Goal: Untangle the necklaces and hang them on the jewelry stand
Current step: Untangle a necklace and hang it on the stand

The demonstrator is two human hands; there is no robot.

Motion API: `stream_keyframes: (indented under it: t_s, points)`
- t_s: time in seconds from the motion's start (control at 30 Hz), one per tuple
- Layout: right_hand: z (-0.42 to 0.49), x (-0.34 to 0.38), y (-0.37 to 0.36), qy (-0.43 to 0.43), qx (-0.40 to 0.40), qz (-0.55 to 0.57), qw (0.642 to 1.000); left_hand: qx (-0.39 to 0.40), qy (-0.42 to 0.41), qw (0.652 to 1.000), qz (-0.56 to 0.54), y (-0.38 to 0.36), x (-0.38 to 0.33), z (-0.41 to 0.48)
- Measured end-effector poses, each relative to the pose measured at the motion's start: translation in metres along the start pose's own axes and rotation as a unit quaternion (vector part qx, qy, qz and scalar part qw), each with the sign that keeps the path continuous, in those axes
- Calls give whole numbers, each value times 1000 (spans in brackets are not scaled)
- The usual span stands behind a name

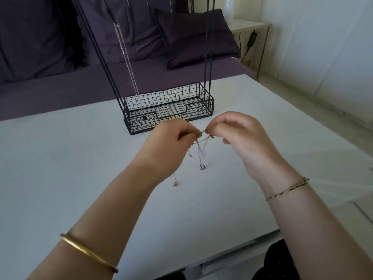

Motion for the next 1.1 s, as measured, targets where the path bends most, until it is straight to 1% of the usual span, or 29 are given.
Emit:
stream_keyframes:
  t_s: [0.1, 0.17, 0.23, 0.3, 0.37, 0.43, 0.47, 0.53, 0.6, 0.63, 0.73, 0.8, 0.9, 1.03, 1.1]
  points:
    - [2, -8, -6, -57, 18, 22, 998, 1, -1, 999, 32, -1, -1, 1]
    - [1, -10, -10, -94, 55, 48, 993, -26, 27, 999, 12, 2, 1, 2]
    - [-1, -10, -10, -101, 80, 47, 991, -72, 77, 992, -75, 5, 6, 1]
    - [-2, -8, -11, -81, 90, 6, 993, -94, 121, 970, -188, 3, 9, 1]
    - [-3, -6, -12, -70, 95, 0, 993, -83, 147, 946, -278, -4, 9, 0]
    - [-3, -6, -12, -77, 93, 31, 992, -70, 168, 925, -334, -9, 9, -1]
    - [-3, -6, -11, -84, 90, 49, 991, -65, 174, 922, -338, -10, 10, -2]
    - [-1, -6, -10, -99, 94, 98, 986, -54, 172, 940, -290, -9, 14, -1]
    - [-1, -7, -12, -120, 119, 175, 970, -34, 165, 955, -243, -9, 13, -1]
    - [-2, -7, -14, -130, 130, 211, 960, -22, 166, 957, -237, -10, 12, -1]
    - [-2, -9, -16, -147, 137, 246, 948, -1, 175, 960, -220, -13, 8, -1]
    - [-2, -10, -17, -155, 138, 228, 951, 3, 180, 960, -214, -14, 7, 0]
    - [-1, -13, -14, -154, 122, 163, 967, -1, 169, 956, -241, -13, 7, 0]
    - [0, -15, -6, -159, 110, 127, 973, -44, 167, 952, -254, -7, 16, -2]
    - [-1, -14, -4, -144, 109, 80, 980, -60, 171, 948, -262, -6, 19, -2]
Point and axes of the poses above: each hand's wrist, its own z-axis towards the middle knuckle, its own y-axis out of the back of the hand, x = y × z, the point moved 6 cm from there along z, towards the middle knuckle, and after that the axes turned 12 degrees about -y, right-handed, at the moved point
